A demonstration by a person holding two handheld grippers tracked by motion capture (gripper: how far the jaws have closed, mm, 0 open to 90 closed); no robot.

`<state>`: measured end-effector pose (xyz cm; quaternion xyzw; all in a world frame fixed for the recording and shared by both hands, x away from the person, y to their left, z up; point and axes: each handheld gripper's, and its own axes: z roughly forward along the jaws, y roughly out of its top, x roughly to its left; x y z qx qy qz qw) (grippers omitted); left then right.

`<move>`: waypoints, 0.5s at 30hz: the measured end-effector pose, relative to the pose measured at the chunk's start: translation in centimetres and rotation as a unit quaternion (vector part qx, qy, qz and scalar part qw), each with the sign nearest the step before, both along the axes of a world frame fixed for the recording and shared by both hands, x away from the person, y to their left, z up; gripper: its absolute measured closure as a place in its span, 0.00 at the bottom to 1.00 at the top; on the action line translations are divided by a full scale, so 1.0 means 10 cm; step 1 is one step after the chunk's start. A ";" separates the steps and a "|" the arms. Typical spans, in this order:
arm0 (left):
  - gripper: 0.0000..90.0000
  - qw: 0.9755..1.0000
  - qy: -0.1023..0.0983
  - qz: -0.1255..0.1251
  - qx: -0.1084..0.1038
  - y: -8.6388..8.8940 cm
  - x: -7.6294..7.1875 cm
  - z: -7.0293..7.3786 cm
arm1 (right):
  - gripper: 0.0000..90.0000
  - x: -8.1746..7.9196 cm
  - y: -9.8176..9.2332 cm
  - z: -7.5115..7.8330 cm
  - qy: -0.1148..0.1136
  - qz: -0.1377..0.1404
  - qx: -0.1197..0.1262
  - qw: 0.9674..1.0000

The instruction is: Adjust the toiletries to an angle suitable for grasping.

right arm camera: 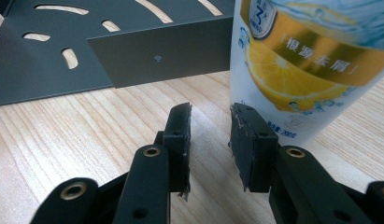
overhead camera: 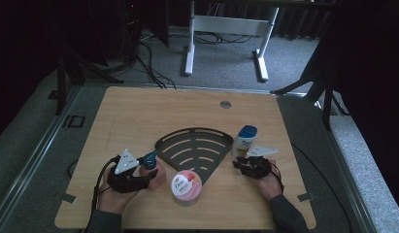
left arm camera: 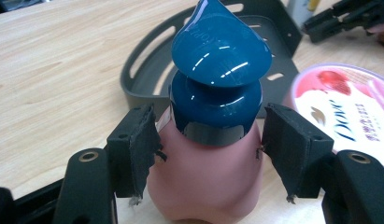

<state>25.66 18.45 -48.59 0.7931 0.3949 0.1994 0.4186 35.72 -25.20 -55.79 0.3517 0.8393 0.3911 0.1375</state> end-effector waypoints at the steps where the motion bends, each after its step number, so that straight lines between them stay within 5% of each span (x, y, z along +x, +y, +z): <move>1: 0.40 1.000 0.001 0.001 0.000 0.01 0.02 0.00 | 0.75 0.00 0.00 0.00 0.000 0.000 0.000 1.000; 15: 0.40 1.000 -0.003 0.013 -0.001 0.16 0.30 -0.01 | 0.75 0.00 0.00 0.00 0.001 0.002 0.000 1.000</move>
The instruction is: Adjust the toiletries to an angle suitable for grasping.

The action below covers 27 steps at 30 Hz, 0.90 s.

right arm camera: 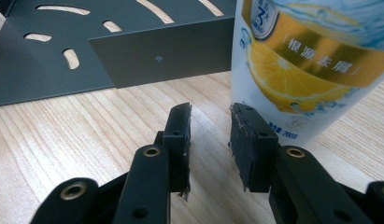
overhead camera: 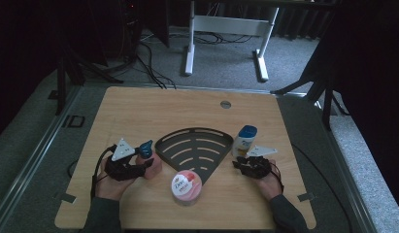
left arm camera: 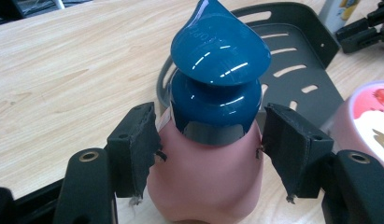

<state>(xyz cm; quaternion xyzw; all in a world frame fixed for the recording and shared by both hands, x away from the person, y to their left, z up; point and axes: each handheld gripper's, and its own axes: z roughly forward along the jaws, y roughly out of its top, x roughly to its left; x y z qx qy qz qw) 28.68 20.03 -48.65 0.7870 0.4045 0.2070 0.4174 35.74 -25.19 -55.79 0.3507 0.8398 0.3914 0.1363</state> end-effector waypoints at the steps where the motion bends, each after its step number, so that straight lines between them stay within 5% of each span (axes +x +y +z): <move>1: 0.40 1.000 0.000 0.001 0.002 0.01 0.02 0.00 | 0.75 0.00 0.00 0.00 0.000 0.000 0.000 1.000; 19: 0.40 1.000 0.000 0.017 0.002 0.12 0.18 0.00 | 0.75 0.00 0.00 0.00 0.001 0.001 0.001 1.000; 25: 0.40 1.000 0.010 0.025 0.009 0.15 0.07 -0.02 | 0.75 0.00 0.00 0.00 0.001 0.001 0.002 1.000; 27: 0.41 0.999 0.022 0.025 -0.005 0.23 -0.08 -0.06 | 0.73 0.00 0.00 0.00 0.002 0.003 0.000 1.000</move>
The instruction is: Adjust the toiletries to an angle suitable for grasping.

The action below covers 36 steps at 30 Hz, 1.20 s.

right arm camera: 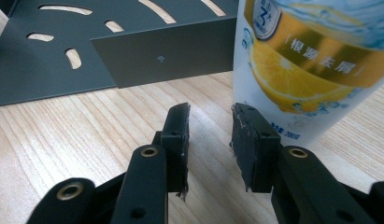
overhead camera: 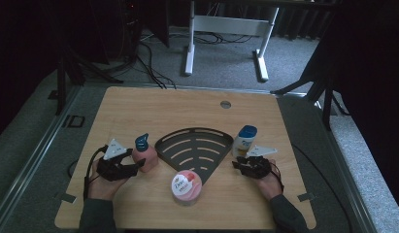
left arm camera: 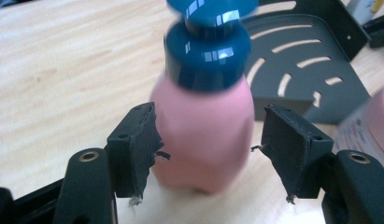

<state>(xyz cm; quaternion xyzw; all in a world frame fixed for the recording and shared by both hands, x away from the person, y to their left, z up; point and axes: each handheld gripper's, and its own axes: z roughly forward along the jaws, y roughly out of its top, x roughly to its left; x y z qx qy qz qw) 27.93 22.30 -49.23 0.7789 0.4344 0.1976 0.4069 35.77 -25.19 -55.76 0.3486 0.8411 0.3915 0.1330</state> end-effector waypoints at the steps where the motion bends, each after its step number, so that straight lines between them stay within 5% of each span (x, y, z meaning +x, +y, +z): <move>1: 0.43 1.000 0.002 -0.001 -0.003 0.01 -0.03 0.00 | 0.73 0.00 0.00 0.00 0.000 0.000 0.000 1.000; 7: 0.53 1.000 0.011 -0.010 -0.006 0.02 -0.20 0.04 | 0.72 -0.02 0.05 0.02 0.005 0.003 -0.009 1.000; 14: 0.62 0.999 0.015 -0.049 0.008 -0.17 -0.38 0.09 | 0.72 -0.07 0.09 0.05 0.005 0.008 -0.014 1.000; 24: 0.69 0.996 0.036 -0.081 0.033 -0.44 -0.37 -0.03 | 0.78 -0.17 0.15 0.09 -0.001 0.013 -0.022 1.000; 28: 0.81 0.996 0.035 -0.078 0.040 -0.53 -0.36 -0.07 | 0.90 -0.20 0.19 0.10 -0.007 0.017 -0.027 0.999; 31: 0.98 0.995 0.037 -0.079 0.049 -0.60 -0.35 -0.10 | 0.98 -0.24 0.22 0.12 -0.011 0.024 -0.032 0.999; 36: 1.00 0.991 0.060 -0.103 0.060 -0.74 -0.34 -0.21 | 1.00 -0.30 0.27 0.13 -0.012 0.039 -0.036 0.999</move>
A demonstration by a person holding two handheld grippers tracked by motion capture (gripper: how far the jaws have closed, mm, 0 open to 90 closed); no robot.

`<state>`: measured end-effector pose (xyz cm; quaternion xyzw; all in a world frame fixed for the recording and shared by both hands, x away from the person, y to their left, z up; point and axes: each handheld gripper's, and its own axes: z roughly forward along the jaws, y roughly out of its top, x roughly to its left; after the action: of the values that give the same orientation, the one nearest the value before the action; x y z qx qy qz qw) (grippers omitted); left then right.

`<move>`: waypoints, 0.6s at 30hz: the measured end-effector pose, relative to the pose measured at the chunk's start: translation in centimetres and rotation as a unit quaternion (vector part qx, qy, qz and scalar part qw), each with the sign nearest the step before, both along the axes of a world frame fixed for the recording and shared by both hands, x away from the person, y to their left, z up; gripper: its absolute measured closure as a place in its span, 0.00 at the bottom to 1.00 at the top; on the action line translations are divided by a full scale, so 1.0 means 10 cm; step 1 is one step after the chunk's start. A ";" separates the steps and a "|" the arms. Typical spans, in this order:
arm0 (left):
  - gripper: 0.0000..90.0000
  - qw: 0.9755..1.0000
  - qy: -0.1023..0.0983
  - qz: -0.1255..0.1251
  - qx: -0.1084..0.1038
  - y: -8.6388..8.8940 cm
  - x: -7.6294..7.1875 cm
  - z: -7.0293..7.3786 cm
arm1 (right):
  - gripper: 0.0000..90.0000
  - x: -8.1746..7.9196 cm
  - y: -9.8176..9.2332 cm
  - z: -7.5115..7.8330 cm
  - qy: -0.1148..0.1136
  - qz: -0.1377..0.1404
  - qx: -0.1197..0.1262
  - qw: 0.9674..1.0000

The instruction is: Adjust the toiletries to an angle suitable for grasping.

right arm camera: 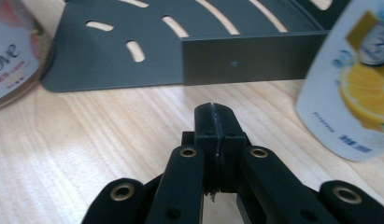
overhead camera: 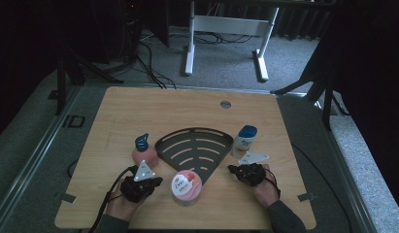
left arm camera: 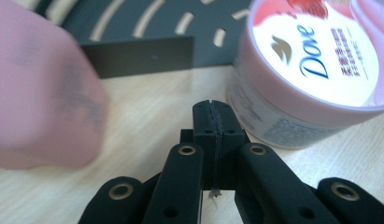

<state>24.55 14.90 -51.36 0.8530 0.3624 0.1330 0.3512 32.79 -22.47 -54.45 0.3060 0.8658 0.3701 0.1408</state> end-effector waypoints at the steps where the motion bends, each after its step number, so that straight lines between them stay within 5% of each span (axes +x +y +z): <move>1: 1.00 1.000 0.004 -0.005 -0.003 -0.02 0.00 -0.02 | 1.00 -0.01 0.01 0.00 0.000 0.002 0.000 1.000; 18: 0.99 0.999 0.015 -0.044 -0.008 -0.26 -0.01 -0.10 | 1.00 -0.14 0.14 0.01 0.006 0.034 0.003 0.999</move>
<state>24.45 12.32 -52.39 0.8670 0.3309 0.1019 0.3583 31.39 -21.09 -54.31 0.2792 0.8754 0.3751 0.1223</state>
